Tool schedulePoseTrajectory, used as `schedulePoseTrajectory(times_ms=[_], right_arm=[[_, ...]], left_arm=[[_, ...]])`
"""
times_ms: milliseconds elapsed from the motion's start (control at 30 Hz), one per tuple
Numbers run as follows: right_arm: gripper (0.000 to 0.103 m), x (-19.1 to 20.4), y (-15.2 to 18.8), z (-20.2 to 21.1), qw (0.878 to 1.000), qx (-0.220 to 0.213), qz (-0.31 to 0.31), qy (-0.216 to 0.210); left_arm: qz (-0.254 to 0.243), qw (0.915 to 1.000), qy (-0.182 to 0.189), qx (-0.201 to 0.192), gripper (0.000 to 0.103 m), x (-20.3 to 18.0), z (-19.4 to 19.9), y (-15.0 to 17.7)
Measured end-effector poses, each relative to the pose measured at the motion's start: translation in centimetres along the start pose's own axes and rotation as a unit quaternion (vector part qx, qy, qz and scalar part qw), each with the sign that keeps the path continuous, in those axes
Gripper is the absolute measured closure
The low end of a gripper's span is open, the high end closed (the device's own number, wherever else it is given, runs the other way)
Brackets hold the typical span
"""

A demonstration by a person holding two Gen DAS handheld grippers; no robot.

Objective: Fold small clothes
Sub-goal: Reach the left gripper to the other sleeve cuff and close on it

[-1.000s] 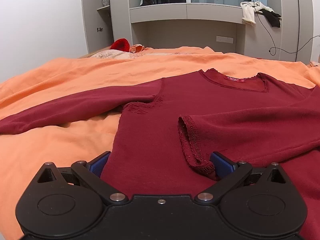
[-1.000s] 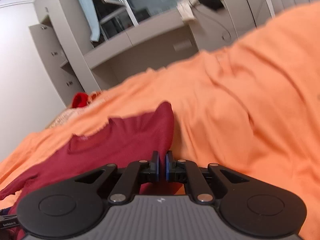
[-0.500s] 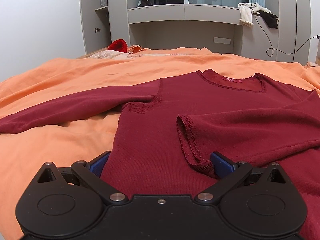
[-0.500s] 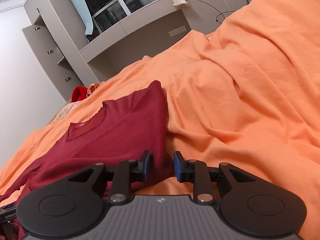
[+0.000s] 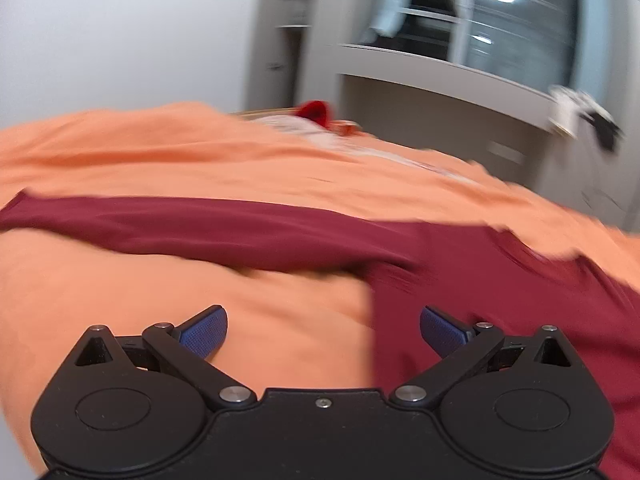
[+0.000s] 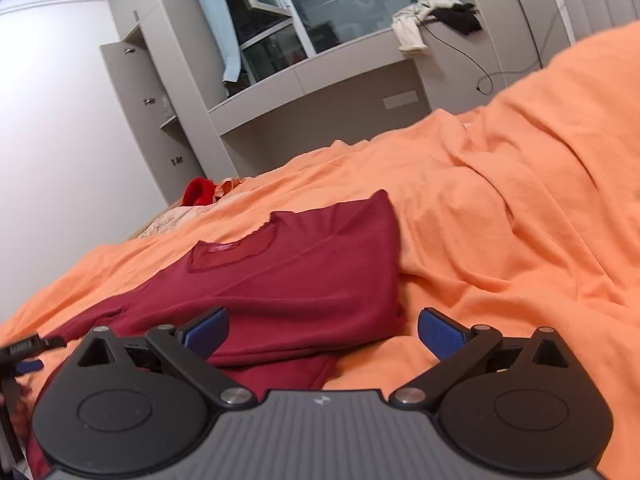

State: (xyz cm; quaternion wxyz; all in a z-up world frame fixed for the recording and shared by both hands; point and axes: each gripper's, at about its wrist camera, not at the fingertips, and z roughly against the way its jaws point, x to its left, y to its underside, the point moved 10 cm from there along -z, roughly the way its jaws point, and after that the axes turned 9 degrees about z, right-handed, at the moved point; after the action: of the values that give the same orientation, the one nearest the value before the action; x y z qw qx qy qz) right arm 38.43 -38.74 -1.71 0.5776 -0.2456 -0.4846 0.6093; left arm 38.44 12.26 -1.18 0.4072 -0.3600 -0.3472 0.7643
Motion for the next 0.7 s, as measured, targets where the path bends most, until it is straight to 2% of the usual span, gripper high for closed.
schedulePoseTrajectory(times_ms=[133, 200, 400, 533, 700], right_arm=[[0.000, 1.4, -0.1, 0.8, 1.000, -0.009, 0.016, -0.005], [0.000, 2.0, -0.2, 1.1, 1.000, -0.014, 0.014, -0.013], [0.000, 5.0, -0.7, 1.7, 0.998, -0.031, 0.021, -0.050], [0.000, 7.2, -0.6, 1.6, 0.995, -0.028, 0.013, -0.093], [0.000, 8.9, 0.1, 1.1, 0.994, -0.017, 0.047, -0.097]], left_arm=[[0.063, 0.9960, -0.057, -0.027, 0.001, 6.2, -0.7, -3.0], [0.093, 0.9928, -0.069, -0.033, 0.001, 9.0, -0.9, -4.0], [0.197, 0.9776, -0.028, -0.067, 0.001, 15.6, -0.7, -6.6], [0.254, 0.9635, -0.033, -0.079, 0.001, 18.6, -1.6, -8.3], [0.312, 0.9443, -0.055, -0.090, 0.001, 21.3, -3.1, -9.6]])
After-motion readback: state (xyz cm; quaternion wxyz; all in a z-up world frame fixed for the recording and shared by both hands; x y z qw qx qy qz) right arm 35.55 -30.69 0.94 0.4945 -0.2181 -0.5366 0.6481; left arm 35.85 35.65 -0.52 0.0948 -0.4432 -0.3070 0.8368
